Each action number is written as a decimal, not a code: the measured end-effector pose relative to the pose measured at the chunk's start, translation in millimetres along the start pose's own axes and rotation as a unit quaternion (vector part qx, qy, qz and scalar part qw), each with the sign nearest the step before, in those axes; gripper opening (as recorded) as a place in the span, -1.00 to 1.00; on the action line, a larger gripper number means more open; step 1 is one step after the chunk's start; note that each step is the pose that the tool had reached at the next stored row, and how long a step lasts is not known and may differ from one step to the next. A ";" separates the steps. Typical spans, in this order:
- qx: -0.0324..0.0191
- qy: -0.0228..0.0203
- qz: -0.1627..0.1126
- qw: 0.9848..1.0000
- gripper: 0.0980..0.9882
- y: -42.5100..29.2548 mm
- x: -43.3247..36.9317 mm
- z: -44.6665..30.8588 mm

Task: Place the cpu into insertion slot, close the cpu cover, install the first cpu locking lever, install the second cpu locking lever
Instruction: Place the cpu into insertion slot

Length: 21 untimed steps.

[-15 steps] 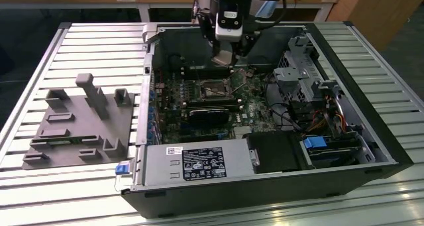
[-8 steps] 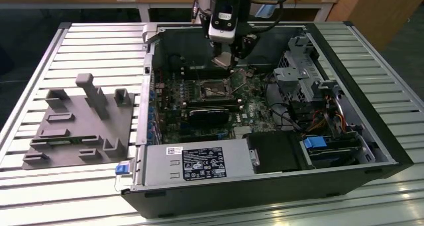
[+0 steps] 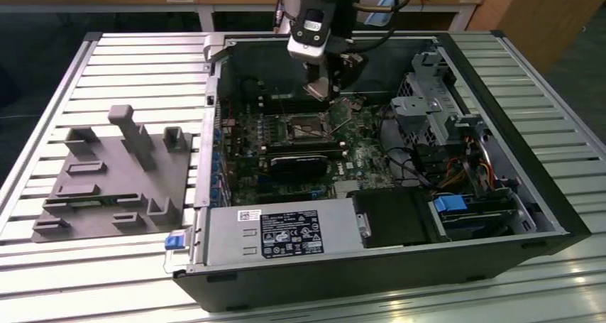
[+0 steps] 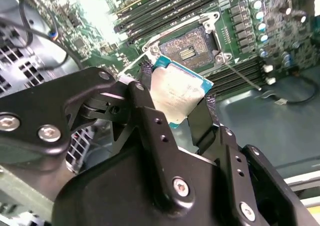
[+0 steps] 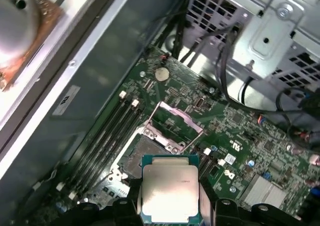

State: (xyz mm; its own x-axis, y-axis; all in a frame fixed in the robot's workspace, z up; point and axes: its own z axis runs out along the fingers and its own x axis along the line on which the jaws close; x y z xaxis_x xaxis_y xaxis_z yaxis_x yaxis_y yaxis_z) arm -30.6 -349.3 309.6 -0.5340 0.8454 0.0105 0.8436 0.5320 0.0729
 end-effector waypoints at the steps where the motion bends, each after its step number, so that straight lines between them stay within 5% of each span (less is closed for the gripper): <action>1: 0.000 -0.001 0.009 1.000 -0.01 -0.1 0.0 0.8; 6: -0.001 -0.004 0.055 0.999 -0.01 -0.4 0.0 5.6; 11: -0.001 -0.007 0.096 0.995 -0.01 -0.9 0.1 10.5; 16: -0.001 -0.010 0.139 0.990 -0.01 -1.3 0.1 15.6; 21: -0.002 -0.013 0.184 0.983 -0.01 -1.6 0.0 20.6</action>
State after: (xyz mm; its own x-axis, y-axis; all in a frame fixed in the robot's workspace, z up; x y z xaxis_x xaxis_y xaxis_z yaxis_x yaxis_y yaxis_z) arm -30.8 -349.2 289.0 -0.1902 0.9817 0.0105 0.9793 0.1890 0.0729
